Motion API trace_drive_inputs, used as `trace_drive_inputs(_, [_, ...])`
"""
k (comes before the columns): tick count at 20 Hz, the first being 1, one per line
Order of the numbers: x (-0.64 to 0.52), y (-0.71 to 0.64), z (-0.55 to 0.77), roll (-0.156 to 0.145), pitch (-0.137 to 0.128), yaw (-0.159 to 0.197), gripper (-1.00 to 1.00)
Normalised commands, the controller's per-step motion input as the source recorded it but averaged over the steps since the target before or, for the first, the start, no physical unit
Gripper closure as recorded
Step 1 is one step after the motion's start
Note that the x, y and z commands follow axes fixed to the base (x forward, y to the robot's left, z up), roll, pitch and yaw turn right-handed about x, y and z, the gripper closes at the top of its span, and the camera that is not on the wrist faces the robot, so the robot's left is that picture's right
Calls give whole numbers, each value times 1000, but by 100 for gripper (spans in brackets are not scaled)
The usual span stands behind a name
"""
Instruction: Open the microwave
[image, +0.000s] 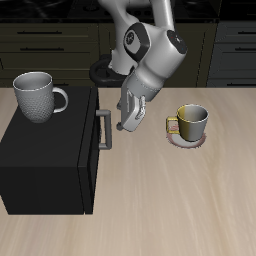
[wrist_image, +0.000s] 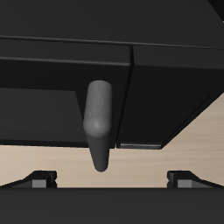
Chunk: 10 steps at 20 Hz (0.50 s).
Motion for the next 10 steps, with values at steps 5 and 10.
trace_drive_inputs(5, [76, 21, 6, -8, -9, 29, -100])
trace_drive_inputs(10, [49, -76, -27, 12, 5, -1, -100])
